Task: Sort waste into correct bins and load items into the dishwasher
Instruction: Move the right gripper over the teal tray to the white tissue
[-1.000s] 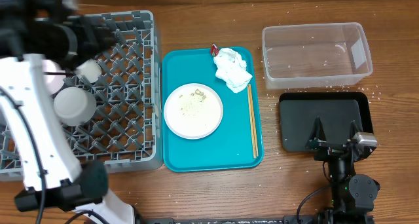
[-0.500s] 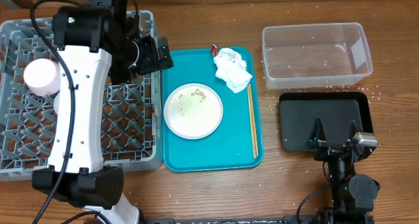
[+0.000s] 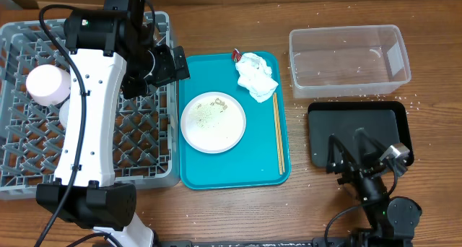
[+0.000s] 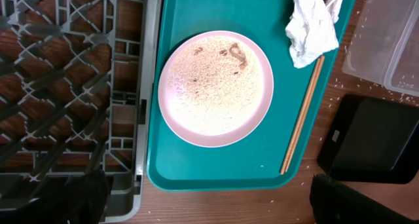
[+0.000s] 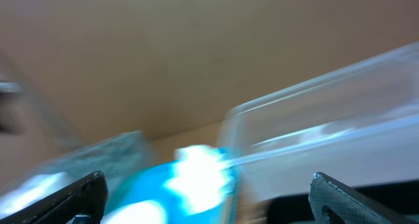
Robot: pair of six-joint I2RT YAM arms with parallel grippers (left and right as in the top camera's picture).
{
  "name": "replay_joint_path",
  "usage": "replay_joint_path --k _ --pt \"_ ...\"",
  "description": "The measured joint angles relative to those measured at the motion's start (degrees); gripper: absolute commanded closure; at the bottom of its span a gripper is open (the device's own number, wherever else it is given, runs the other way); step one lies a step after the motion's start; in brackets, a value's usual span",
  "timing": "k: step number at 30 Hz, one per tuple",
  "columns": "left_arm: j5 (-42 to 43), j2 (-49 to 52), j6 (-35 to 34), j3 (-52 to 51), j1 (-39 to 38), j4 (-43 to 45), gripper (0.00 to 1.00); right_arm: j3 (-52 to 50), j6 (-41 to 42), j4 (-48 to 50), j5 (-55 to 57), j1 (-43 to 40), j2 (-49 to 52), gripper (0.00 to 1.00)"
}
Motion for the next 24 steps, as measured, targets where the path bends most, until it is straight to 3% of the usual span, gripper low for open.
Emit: replay_joint_path --k 5,10,13,18,24 --pt "-0.2 0.0 0.0 0.0 0.0 0.2 0.00 0.0 19.6 4.6 -6.3 0.0 0.0 0.00" --pt "-1.1 0.0 0.0 -0.1 0.0 0.8 0.00 0.0 30.8 22.9 -5.4 0.0 -0.1 0.00" --pt "-4.0 0.0 0.0 -0.1 0.1 2.1 0.00 0.4 33.2 25.7 -2.6 0.0 -0.2 0.00" --pt "-11.2 0.0 -1.7 -0.1 2.4 6.1 0.00 5.7 34.3 20.1 1.7 0.0 2.6 0.00" --pt "-18.0 0.0 -3.9 -0.1 7.5 7.5 0.00 23.4 24.8 12.9 -1.6 0.0 18.0 0.00"
